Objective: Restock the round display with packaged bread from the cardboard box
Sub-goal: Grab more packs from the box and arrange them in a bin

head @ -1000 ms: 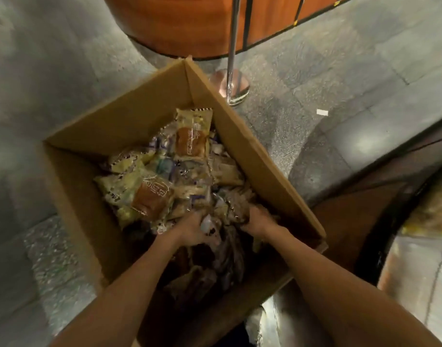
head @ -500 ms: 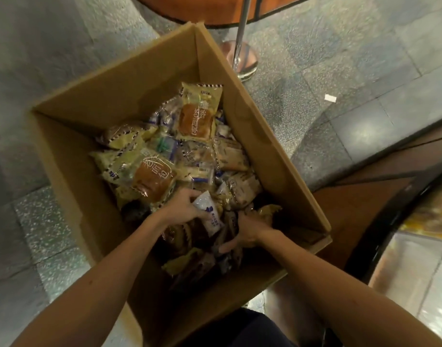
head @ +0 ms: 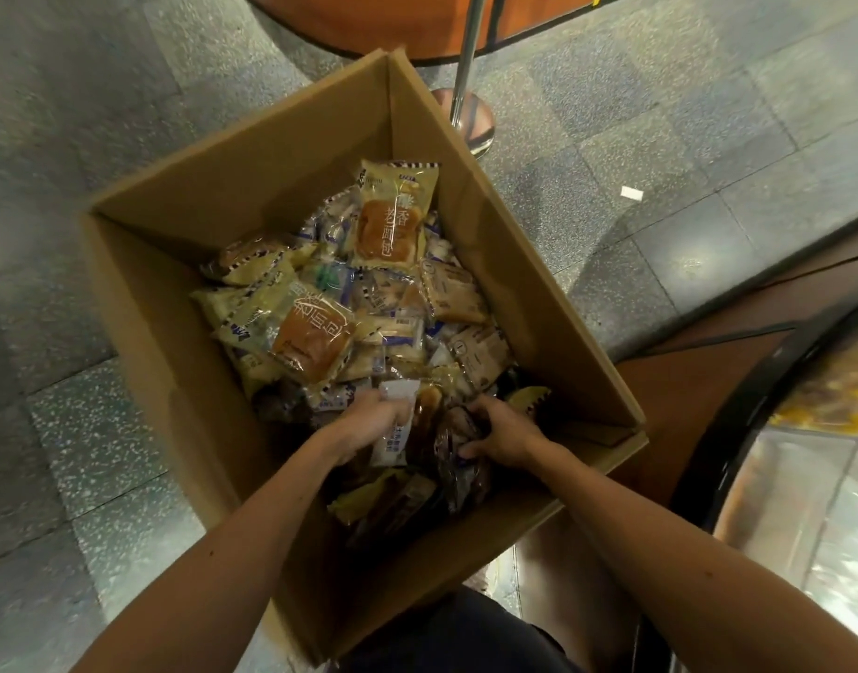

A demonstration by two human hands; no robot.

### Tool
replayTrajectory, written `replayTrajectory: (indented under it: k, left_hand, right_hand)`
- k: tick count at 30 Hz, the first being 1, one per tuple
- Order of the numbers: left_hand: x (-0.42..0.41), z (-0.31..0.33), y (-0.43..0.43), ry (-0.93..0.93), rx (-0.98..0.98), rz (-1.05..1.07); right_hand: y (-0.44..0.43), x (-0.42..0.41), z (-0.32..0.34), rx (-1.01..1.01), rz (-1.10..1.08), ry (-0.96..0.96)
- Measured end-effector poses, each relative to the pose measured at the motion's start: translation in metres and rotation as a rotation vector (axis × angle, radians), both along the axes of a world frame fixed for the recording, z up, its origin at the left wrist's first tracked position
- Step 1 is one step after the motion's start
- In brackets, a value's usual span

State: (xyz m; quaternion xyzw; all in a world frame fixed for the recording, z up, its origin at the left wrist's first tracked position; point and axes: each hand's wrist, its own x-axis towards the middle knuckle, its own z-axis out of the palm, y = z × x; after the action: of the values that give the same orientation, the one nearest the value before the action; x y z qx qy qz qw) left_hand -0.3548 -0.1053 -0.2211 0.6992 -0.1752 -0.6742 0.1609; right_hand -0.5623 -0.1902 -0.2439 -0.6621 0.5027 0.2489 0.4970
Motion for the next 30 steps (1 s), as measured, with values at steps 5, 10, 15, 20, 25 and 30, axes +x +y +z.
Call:
replayTrajectory:
  k: [5,10,15,20,25,30]
  left_hand:
    - [-0.021,-0.004,-0.016,0.004,-0.012,-0.008]
    - [-0.031,0.033,-0.042,0.116,-0.049,0.014]
    - [-0.056,0.078,-0.080,0.339,-0.115,0.083]
    - [-0.112,0.140,-0.128,0.293,-0.341,-0.075]
    - [-0.187,0.209,-0.134,0.264,-0.520,-0.304]
    - [-0.276,0.254,-0.118,0.087,-0.754,-0.473]
  right_hand:
    - [-0.014,-0.014,0.010,0.104,-0.211,-0.118]
    - [-0.038,-0.044,0.057,0.134,-0.489,-0.313]
    - [-0.054,-0.083,0.117,0.204,-0.794,-0.573]
    - [-0.050,-0.142,0.177,0.125,-0.950,-0.769]
    - [-0.012,-0.218,0.246,0.016,-1.129,-0.947]
    - [0.075,-0.311,0.299,-0.174,-1.320,-1.105]
